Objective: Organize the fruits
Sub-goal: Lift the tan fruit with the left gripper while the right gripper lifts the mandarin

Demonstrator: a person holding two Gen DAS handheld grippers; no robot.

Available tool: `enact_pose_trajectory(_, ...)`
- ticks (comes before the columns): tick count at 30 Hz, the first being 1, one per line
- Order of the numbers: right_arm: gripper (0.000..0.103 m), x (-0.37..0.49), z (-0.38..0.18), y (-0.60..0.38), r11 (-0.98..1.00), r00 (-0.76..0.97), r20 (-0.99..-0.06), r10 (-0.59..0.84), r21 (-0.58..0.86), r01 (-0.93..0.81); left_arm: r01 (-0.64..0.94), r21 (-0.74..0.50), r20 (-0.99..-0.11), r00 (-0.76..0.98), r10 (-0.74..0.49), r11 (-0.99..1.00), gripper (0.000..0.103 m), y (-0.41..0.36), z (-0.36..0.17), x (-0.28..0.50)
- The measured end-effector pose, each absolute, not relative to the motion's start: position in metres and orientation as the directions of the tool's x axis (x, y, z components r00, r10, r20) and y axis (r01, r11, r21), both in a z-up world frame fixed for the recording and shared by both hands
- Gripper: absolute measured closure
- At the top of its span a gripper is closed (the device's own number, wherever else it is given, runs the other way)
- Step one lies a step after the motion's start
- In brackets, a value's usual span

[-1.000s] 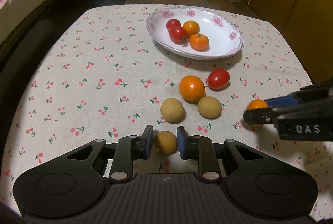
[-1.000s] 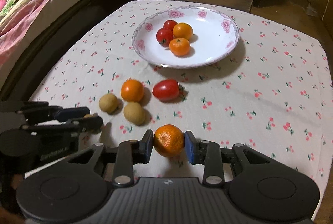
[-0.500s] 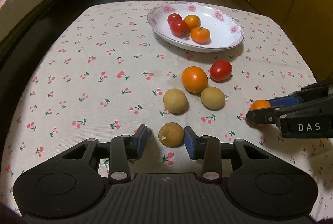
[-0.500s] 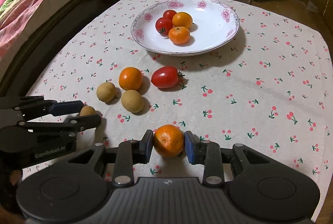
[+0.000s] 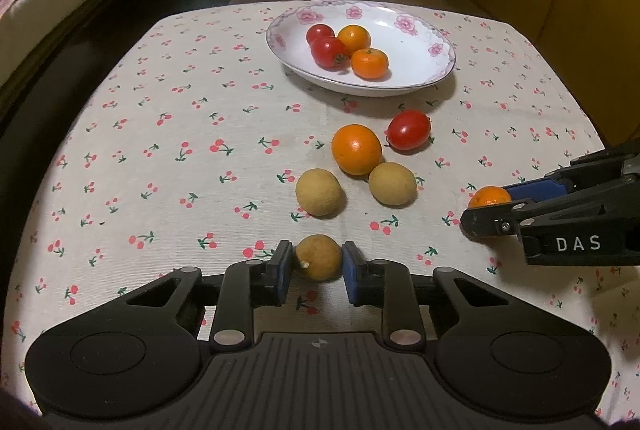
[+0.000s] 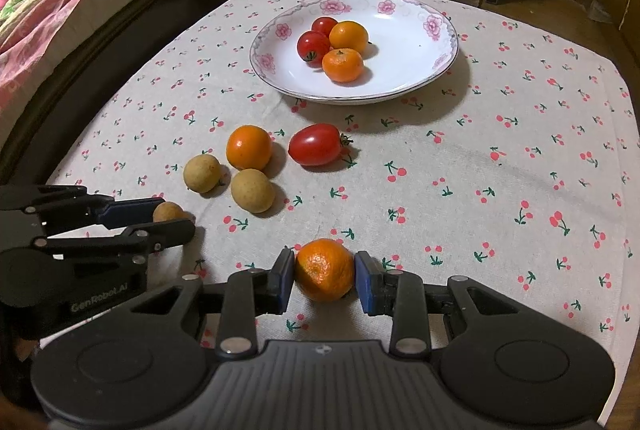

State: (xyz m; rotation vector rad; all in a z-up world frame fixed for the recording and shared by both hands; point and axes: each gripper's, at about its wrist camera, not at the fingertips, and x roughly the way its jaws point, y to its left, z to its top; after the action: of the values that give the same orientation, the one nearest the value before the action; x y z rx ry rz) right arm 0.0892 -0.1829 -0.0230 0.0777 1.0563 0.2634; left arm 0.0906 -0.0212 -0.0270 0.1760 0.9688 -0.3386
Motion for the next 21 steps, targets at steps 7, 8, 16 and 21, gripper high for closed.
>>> enact_pose_trajectory(7,0.069,0.0896,-0.0238,-0.1821,0.966,0.469,-0.848,0.247,0.18,-0.184,0.363,-0.005,-0.834,0.513,-0.205,0.932,0.068,-0.0219,-0.0283,0.09)
enact_pose_trajectory(8,0.069,0.0897,-0.0237,-0.1819,0.966,0.469,-0.848,0.246,0.177,-0.186,0.362,-0.004,-0.834,0.513,-0.203,0.932,0.067,-0.0217,-0.0282,0.0899)
enact_pose_trajectory(16,0.057,0.0901,-0.0239,-0.1804,0.962,0.465,-0.847,0.257,0.177,-0.21,0.377,0.002,-0.834,0.511,-0.206,0.926,0.063,-0.0242,-0.0289,0.0893)
enact_pose_trajectory(21,0.056,0.0894,-0.0247,-0.1745,0.963,0.472,-0.849,0.239,0.143,-0.231,0.373,-0.008,-0.832,0.512,-0.213,0.928,0.063,-0.0223,-0.0285,0.091)
